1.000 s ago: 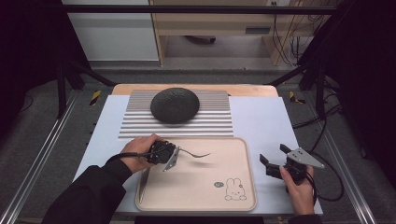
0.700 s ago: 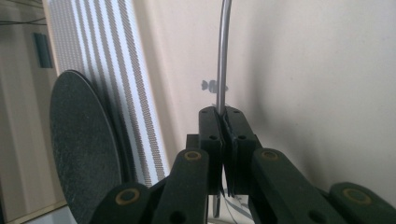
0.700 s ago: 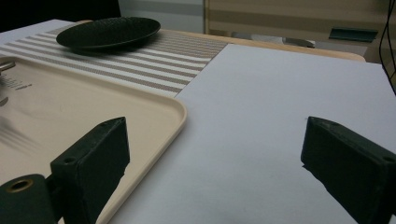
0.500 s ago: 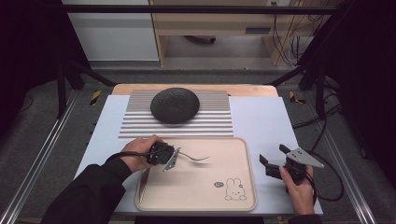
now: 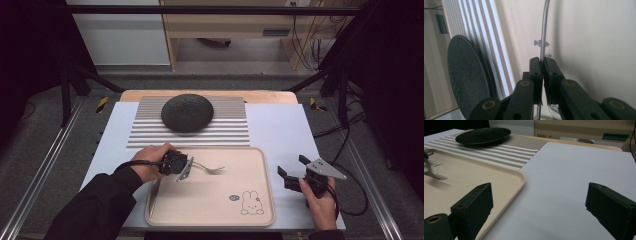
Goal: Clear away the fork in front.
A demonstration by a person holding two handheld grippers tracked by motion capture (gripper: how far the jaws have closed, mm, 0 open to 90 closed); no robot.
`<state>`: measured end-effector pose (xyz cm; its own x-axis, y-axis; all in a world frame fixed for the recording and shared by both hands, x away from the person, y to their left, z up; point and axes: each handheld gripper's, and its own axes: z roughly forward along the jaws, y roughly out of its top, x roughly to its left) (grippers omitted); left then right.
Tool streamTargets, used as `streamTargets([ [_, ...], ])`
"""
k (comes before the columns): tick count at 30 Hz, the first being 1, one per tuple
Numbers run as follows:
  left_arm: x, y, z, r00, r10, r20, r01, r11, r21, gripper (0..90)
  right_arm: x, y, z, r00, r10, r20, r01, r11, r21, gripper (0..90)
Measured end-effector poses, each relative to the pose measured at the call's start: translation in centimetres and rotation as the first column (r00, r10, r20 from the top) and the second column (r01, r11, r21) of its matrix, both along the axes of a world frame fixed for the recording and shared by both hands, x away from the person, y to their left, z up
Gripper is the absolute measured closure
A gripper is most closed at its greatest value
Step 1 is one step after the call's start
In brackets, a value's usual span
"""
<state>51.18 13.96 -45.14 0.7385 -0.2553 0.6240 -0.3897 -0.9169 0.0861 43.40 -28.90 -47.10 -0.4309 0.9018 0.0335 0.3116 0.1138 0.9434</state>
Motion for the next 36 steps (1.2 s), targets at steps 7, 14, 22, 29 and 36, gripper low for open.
streamTargets([
  [7, -0.8, 0.9, 1.2, 0.9995, 0.027, -0.019, -0.029, 0.9952, -0.093, 73.1, 0.0, 0.0, 0.0, 1.0, -0.001, -0.003, 0.001, 1.0, 0.003, 7.8],
  [14, -0.8, 0.9, 1.5, 0.9986, 0.049, -0.02, -0.051, 0.9907, -0.126, 77.0, 0.0, 0.0, 0.0, 1.0, 0.001, -0.006, -0.001, 1.0, 0.003, 7.8],
  [22, -0.6, 0.6, 1.3, 0.9942, 0.09, -0.059, -0.099, 0.9784, -0.181, 82.2, 0.0, 0.1, -0.1, 0.9999, 0.004, -0.009, -0.004, 1.0, 0.002, 7.7],
  [29, -1.0, -0.6, 0.4, 0.9861, 0.124, -0.11, -0.148, 0.9592, -0.241, 90.0, 0.0, 0.1, 0.0, 0.9999, 0.007, -0.01, -0.007, 1.0, 0.002, 7.7],
  [36, -1.0, -1.7, -0.3, 0.9745, 0.176, -0.139, -0.209, 0.9369, -0.28, 90.0, 0.0, 0.2, -0.1, 0.9999, 0.012, -0.01, -0.012, 1.0, -0.004, 7.8],
])
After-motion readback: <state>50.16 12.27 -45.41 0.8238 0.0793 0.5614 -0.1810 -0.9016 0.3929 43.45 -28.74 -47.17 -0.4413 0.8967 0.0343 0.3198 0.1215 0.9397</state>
